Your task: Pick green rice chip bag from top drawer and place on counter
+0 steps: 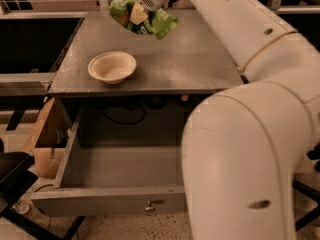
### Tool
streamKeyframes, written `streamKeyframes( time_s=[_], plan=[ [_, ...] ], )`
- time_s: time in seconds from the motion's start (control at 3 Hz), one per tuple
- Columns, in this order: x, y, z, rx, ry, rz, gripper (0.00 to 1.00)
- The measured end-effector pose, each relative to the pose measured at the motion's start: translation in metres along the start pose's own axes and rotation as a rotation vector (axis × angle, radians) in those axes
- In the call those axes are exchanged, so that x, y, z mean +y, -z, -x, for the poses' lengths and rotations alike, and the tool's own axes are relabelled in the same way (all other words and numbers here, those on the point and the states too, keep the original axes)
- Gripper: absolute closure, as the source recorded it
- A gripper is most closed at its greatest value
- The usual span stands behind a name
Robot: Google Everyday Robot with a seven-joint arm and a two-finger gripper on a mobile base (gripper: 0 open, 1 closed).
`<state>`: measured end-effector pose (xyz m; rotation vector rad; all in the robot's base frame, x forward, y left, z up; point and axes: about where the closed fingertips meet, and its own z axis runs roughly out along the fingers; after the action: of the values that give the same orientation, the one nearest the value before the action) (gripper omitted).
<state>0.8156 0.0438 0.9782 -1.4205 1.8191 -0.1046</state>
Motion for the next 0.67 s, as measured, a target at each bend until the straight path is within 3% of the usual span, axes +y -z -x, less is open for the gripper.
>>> streamKeyframes(
  time_s=[0.33, 0.67],
  plan=[
    [-0.031, -0.041, -0.005, 0.077, -0.031, -0.067, 1.00],
    [-0.061, -0.063, -0.004, 0.092, -0.067, -0.149, 0.97]
  ],
)
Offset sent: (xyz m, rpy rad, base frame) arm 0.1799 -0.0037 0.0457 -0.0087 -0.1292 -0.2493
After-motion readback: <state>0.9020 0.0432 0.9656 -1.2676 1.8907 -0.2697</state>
